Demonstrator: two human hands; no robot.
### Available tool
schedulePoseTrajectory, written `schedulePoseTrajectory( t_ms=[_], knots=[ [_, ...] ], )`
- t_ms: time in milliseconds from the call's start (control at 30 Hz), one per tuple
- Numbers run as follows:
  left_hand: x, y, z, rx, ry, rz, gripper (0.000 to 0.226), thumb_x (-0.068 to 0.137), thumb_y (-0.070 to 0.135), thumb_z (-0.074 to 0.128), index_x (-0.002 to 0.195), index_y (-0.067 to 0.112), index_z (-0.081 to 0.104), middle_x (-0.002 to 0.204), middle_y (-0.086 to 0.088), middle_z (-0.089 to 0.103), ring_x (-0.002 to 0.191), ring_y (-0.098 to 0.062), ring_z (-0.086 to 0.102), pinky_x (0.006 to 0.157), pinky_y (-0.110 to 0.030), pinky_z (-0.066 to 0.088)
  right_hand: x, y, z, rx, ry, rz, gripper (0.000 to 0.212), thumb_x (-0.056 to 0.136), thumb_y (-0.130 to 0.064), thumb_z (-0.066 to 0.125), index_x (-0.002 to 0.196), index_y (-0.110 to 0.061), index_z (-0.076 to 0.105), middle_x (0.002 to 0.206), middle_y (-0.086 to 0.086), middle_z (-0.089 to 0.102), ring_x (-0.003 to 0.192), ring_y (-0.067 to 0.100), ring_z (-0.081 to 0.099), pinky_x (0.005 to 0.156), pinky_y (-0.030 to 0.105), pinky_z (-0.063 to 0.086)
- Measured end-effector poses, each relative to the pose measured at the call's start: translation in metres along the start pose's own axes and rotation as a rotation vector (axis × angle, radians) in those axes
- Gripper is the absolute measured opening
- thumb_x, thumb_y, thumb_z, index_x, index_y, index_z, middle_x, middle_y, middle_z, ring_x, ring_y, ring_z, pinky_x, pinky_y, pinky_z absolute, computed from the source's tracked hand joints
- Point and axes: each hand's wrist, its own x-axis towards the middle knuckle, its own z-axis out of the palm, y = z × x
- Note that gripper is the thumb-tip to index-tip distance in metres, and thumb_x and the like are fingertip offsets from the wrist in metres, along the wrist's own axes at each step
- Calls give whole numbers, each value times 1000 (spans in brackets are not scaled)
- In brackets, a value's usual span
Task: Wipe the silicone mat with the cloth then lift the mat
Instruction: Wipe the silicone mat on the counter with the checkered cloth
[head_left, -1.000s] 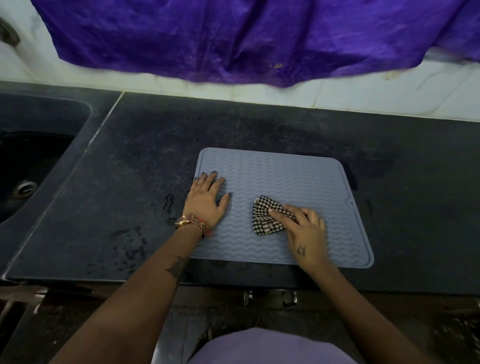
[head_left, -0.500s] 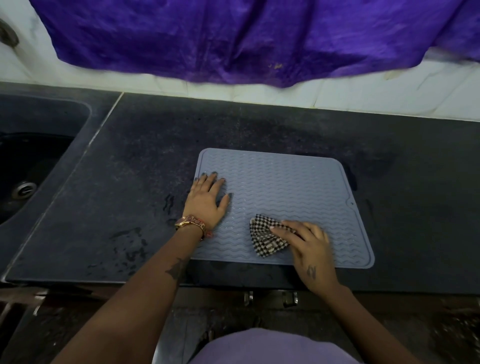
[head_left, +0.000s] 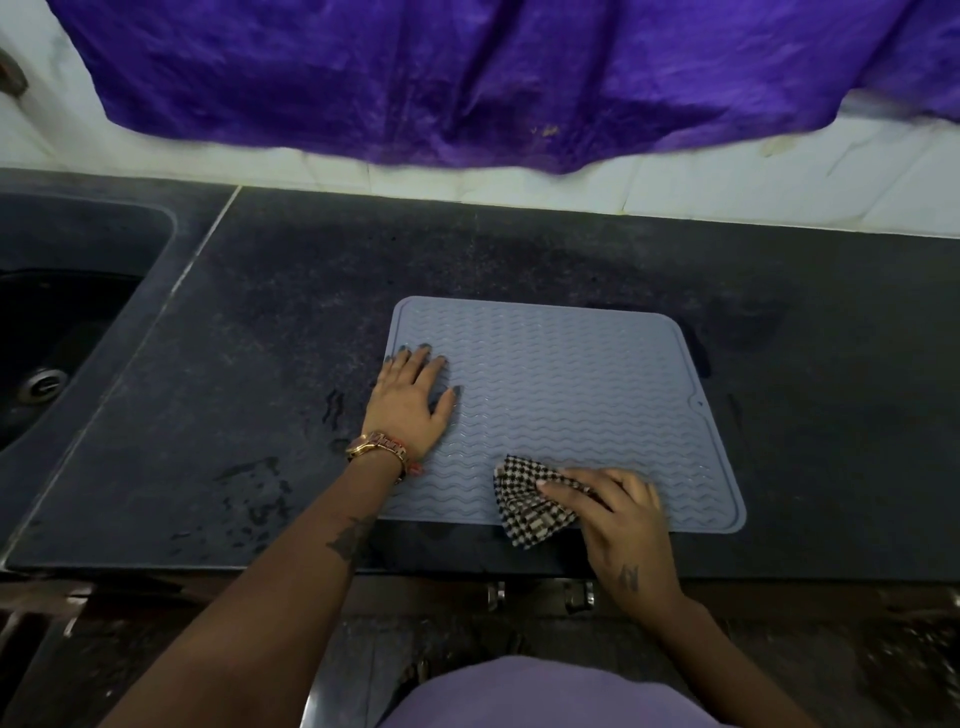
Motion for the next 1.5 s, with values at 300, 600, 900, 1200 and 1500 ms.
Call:
schedulePoseTrajectory(
  t_ms=[300, 600, 900, 1200, 1500],
  knots=[
    [1, -2, 2, -4, 8, 8, 66, 87, 52, 24, 143, 19, 35, 153, -6, 27, 143, -25, 17, 119, -36, 5, -18, -1, -13, -11, -69, -27, 37, 83, -15, 45, 107, -28, 69, 112, -5, 66, 97, 15, 46, 76, 27, 30],
    [1, -2, 3, -15, 28, 19, 64, 87, 49, 28, 140, 16, 40, 151, -8, 31, 142, -28, 21, 118, -37, 7, -17, 13, -39, 80, -133, 51, 37, 71, -17, 40, 91, -22, 71, 97, -8, 67, 90, 10, 45, 69, 30, 28],
    [2, -4, 6, 12, 6, 8, 65, 87, 52, 24, 142, 18, 36, 153, -6, 28, 143, -27, 18, 119, -38, 7, 32, 32, -36, -34, -338, 202, 39, 82, -43, 35, 111, -24, 53, 97, -5, 63, 94, 19, 54, 80, 33, 29],
    [2, -3, 6, 16, 7, 3, 66, 87, 52, 23, 143, 19, 35, 153, -6, 27, 143, -26, 17, 119, -37, 5, 21, 27, -31, -135, -379, 15, 56, 85, -64, 36, 123, -29, 58, 119, -7, 60, 109, 17, 53, 91, 37, 34],
    [2, -1, 5, 19, 9, -6, 66, 87, 52, 22, 143, 19, 35, 153, -6, 27, 143, -26, 17, 119, -38, 6, 26, 30, -34, -124, -253, -2, 40, 81, -32, 61, 120, -24, 62, 107, -5, 67, 93, 20, 62, 76, 35, 43]
  ],
)
